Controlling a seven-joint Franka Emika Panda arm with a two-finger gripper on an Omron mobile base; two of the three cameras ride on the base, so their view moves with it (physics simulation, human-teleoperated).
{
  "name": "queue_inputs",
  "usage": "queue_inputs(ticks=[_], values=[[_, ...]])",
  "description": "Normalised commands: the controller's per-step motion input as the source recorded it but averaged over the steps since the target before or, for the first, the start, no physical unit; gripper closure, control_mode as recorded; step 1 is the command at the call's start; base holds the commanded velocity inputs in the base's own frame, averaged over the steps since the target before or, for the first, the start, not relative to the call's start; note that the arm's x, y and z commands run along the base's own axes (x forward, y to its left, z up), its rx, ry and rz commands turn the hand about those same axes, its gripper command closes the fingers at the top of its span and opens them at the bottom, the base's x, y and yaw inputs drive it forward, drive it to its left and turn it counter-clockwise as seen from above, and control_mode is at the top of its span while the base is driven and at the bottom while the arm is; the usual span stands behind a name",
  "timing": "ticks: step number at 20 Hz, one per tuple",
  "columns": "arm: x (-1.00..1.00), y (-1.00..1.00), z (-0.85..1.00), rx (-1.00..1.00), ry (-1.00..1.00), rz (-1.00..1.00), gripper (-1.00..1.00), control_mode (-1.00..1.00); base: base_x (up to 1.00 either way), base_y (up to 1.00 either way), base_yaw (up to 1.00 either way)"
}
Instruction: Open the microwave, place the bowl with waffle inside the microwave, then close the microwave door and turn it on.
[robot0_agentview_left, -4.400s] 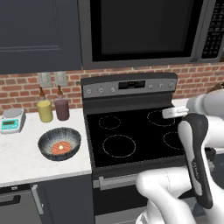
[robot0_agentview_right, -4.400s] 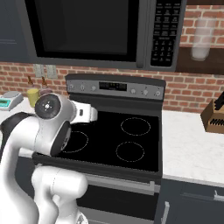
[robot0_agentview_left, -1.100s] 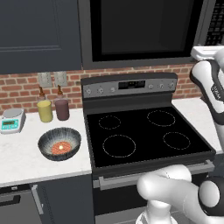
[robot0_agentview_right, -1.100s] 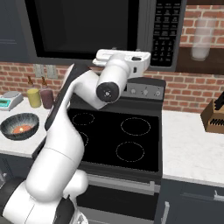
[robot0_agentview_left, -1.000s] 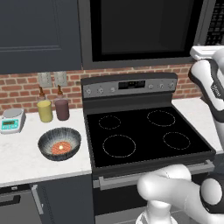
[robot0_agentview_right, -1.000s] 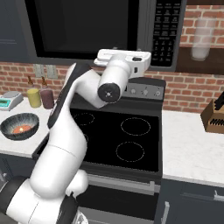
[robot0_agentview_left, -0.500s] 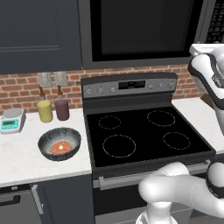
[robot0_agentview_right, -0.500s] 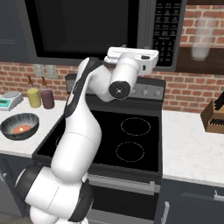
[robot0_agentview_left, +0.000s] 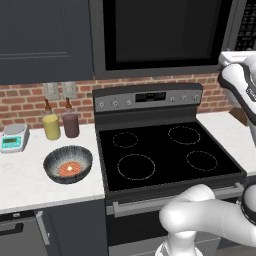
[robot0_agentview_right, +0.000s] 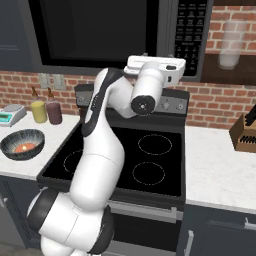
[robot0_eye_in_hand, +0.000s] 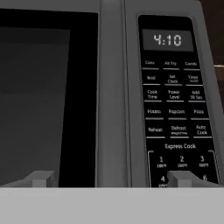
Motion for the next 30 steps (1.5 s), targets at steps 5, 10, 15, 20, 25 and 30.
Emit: queue_inputs(ticks=[5,10,15,20,25,30], values=[[0.04,0.10,0.04,0.00,0.00,0.00,-1.00,-1.00,0.00,0.00,0.00],[0.28,0.00,0.16,0.00,0.01,0.00,-1.00,-1.00,0.00,0.00,0.00],[0.38,0.00,0.08,0.00,0.04,0.00,-1.00,-1.00,0.00,0.00,0.00],[0.26,0.00,0.00,0.00,0.00,0.00,-1.00,-1.00,0.00,0.00,0.00],[0.24,0.00,0.00,0.00,0.00,0.00,-1.00,-1.00,0.00,0.00,0.00],[0.26,-0.05,0.00,0.00,0.00,0.00,-1.00,-1.00,0.00,0.00,0.00]])
